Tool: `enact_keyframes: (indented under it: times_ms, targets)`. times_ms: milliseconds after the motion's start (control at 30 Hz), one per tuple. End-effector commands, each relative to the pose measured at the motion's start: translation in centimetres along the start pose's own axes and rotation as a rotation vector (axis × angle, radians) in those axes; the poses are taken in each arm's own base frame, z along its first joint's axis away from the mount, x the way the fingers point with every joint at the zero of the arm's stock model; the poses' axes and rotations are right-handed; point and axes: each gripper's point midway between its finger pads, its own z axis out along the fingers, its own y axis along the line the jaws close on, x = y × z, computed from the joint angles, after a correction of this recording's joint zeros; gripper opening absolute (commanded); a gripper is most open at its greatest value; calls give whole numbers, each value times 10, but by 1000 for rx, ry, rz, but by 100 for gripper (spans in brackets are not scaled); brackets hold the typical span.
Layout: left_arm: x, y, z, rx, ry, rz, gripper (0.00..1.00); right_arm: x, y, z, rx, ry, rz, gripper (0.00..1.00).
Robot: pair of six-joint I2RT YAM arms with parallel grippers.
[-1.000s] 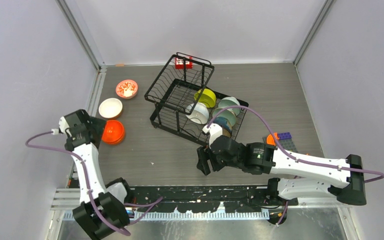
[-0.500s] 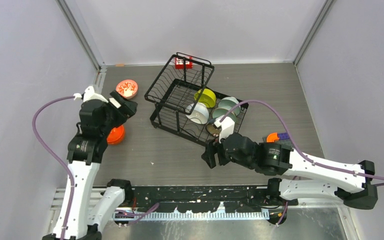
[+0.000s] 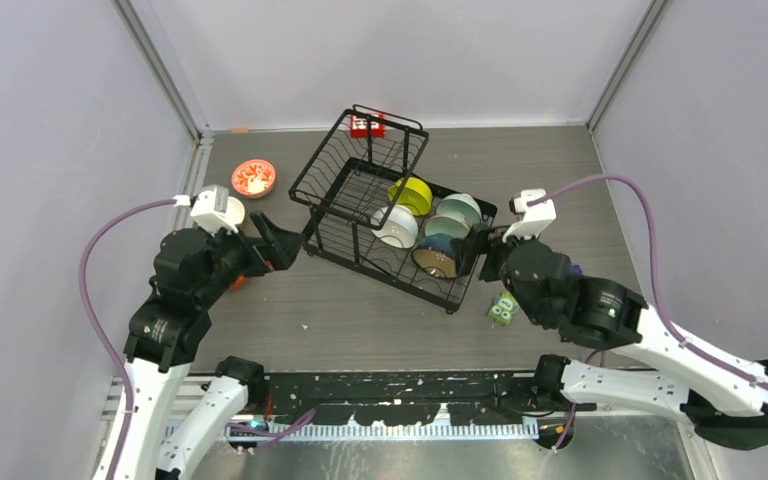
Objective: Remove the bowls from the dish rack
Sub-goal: Adjust the dish rack at the center of the board.
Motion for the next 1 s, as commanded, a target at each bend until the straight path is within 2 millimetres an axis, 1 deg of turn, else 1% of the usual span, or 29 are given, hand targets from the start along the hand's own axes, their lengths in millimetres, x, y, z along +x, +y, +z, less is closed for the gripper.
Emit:
enact_keyframes:
  times_ms: [0, 100, 167, 233, 333, 400, 467, 533, 600, 667, 800, 967]
  targets:
    - [28, 0, 2, 58, 71, 36, 100, 2, -22, 31, 113, 45, 98, 81]
    - [42, 11, 2, 33, 83, 22, 100, 8, -40, 48, 160, 60, 173, 81]
    - [47, 18, 0, 8, 72, 5, 100, 11, -47, 55, 181, 48, 169, 80]
    - [57, 30, -1, -47, 85, -15, 98, 17, -53, 61, 202, 41, 136, 78]
    - [81, 49, 2, -129, 146, -65, 95, 36, -61, 71, 225, 53, 83, 77]
    - [99, 56, 7, -151, 191, -127, 94, 47, -64, 77, 236, 60, 86, 76]
    - [110, 59, 11, -158, 213, -178, 93, 52, -72, 82, 287, 67, 105, 76]
    - [117, 60, 14, -163, 226, -212, 93, 55, -88, 87, 367, 67, 139, 76]
    - [122, 62, 16, -171, 235, -229, 93, 57, -105, 91, 413, 70, 210, 74]
    - [126, 64, 18, -178, 250, -238, 93, 57, -117, 95, 424, 66, 292, 71]
    - [134, 66, 23, -182, 271, -257, 94, 57, -131, 102, 439, 46, 373, 68]
    - [149, 63, 31, -160, 324, -260, 97, 69, -153, 118, 511, 47, 447, 64]
